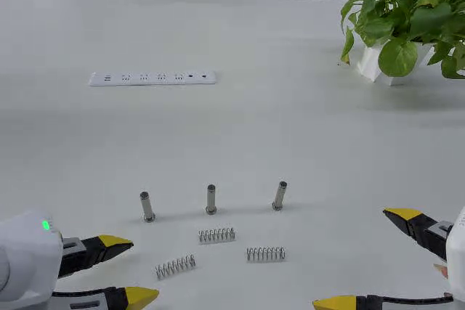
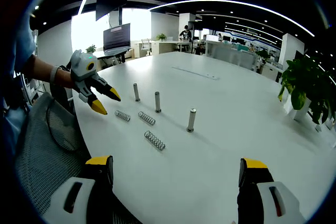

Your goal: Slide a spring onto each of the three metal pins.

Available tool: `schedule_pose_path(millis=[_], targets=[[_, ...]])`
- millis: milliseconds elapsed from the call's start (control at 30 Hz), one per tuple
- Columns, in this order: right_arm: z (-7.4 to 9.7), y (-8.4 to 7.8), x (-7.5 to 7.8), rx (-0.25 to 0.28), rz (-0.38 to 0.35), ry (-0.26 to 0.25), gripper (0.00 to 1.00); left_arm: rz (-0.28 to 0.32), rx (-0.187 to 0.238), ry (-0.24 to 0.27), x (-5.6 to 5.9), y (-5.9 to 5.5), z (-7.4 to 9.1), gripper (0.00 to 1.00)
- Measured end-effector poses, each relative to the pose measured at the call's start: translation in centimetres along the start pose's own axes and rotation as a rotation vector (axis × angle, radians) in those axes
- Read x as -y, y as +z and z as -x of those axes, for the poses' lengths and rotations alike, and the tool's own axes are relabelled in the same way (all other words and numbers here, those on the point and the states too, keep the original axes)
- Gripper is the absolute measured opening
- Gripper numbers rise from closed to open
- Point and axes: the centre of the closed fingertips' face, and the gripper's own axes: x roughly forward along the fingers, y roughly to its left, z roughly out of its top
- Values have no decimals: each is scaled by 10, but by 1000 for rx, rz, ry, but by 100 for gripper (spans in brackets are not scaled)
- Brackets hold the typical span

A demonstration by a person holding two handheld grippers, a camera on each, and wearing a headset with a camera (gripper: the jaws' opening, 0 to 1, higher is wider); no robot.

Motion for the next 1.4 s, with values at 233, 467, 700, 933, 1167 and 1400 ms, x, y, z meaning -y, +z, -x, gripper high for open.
schedule_pose_path(millis=[233,467,700,933,1167,1400], targets=[[1,0,2,-4,7,8,100,-8,-17,-11,-2,-3,-9,26],[1,-2,3,-10,6,10,100,-18,-28,-19,-1,-3,-12,18],[1,-3,1,-6,-4,7,99,-20,-38,-29,1,-6,-17,12],[1,-4,0,-2,-17,6,99,-21,-45,-39,4,-7,-20,10],[2,-5,-1,4,-26,3,99,-22,-49,-44,7,-7,-24,8],[2,-5,-1,7,-33,4,99,-18,-49,-31,7,-6,-26,7]])
